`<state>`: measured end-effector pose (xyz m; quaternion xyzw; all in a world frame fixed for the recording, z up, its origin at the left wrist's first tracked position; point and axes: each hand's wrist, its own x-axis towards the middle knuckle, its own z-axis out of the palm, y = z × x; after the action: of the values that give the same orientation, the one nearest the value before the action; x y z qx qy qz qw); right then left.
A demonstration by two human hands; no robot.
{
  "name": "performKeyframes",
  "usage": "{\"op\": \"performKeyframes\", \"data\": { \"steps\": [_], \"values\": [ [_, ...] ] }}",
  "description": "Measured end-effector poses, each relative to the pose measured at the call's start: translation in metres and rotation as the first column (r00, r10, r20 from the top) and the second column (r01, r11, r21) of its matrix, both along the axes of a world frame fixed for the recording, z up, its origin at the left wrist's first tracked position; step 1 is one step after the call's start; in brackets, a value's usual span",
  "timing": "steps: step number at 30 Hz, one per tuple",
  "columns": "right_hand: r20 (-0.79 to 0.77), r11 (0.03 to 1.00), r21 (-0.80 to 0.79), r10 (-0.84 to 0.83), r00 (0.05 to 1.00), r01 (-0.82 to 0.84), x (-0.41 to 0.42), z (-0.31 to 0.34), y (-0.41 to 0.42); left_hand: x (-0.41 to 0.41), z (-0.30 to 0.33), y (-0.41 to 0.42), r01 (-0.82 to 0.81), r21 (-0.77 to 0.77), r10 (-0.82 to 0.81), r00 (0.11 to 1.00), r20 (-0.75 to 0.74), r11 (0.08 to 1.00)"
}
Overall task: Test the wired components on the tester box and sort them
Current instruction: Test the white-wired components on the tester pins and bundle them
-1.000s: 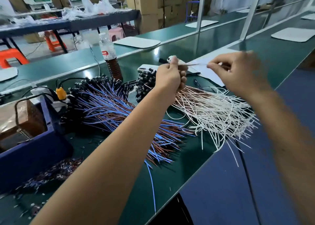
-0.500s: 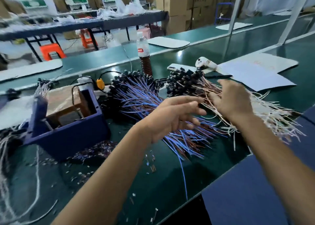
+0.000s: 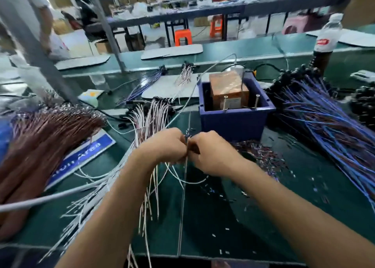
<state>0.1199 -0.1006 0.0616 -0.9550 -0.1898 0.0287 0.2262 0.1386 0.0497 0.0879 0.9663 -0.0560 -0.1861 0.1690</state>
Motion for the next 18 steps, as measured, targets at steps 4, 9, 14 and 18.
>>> {"op": "performKeyframes", "data": {
  "steps": [4,9,14,18],
  "values": [
    [-0.025,0.996,0.050,-0.077,0.997,0.078,0.025,-0.009,0.060,0.012,0.004,0.030,-0.284,0.078,0.248,0.919,0.307,0.956],
    [0.153,0.972,-0.210,-0.079,0.985,0.110,0.040,-0.021,0.090,0.048,0.010,0.034,-0.340,-0.140,0.367,0.843,0.394,0.930],
    [0.156,0.958,-0.280,-0.018,0.988,0.062,0.049,-0.027,0.091,0.094,0.000,0.017,-0.275,0.025,0.226,0.836,0.501,0.961],
    [0.099,0.963,-0.250,-0.079,0.992,0.102,0.055,-0.030,0.095,0.122,-0.014,0.013,-0.312,0.256,0.142,0.842,0.520,0.915]
  ]
}}
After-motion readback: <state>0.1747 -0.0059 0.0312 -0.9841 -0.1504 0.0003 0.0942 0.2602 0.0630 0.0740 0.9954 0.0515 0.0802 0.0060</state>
